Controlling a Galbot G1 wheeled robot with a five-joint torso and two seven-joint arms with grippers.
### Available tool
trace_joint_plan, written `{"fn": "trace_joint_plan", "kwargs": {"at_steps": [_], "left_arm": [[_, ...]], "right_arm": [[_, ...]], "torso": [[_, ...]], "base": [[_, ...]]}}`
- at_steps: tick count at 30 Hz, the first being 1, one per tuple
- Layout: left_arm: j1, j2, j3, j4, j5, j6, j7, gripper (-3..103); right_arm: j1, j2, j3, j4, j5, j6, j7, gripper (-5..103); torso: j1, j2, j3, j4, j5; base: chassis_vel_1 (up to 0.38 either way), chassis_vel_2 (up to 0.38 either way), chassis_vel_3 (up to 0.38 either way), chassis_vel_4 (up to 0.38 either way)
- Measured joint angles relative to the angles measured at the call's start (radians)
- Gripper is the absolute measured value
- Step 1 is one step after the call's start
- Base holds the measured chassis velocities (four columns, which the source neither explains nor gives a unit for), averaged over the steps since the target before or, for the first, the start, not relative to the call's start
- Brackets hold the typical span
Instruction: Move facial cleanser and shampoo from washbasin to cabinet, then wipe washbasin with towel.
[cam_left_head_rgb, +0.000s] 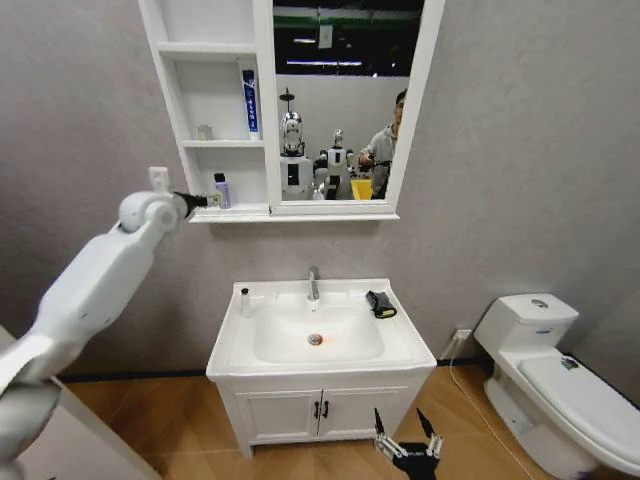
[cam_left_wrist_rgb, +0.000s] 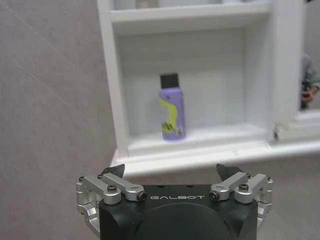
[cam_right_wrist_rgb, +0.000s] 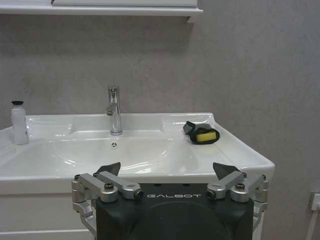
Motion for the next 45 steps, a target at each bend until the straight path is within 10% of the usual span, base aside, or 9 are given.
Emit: {"fn": "trace_joint_plan", "kwargs": {"at_steps": [5, 11, 45], "left_arm": [[0.347, 0.06, -0.077, -0.197, 0.112, -0.14, 0.003, 100], [0.651, -0.078, -0.048, -0.148, 0.405, -0.379, -0.021, 100], [0.204, -0.678, 0.089, 0.803, 0.598, -0.498, 0.036, 100]], "right_arm": [[-0.003, 0.008, -0.003, -0.014, -0.001, -0.001, 0.0, 100], [-0.003, 0.031, -0.01, -0.034, -0.012, 0.006, 0.002, 100], [-0.041, 0.01, 0.042, -0.018, 0.015, 0.013, 0.034, 100]], "torso": [[0.0, 0.0, 0.0, 0.0, 0.0004], [0.0, 0.0, 0.0, -0.0005, 0.0009], [0.0, 0.0, 0.0, -0.0007, 0.0009]], "base": [[0.0, 0.0, 0.0, 0.0], [0.0, 0.0, 0.0, 0.0], [0.0, 0.0, 0.0, 0.0]]}}
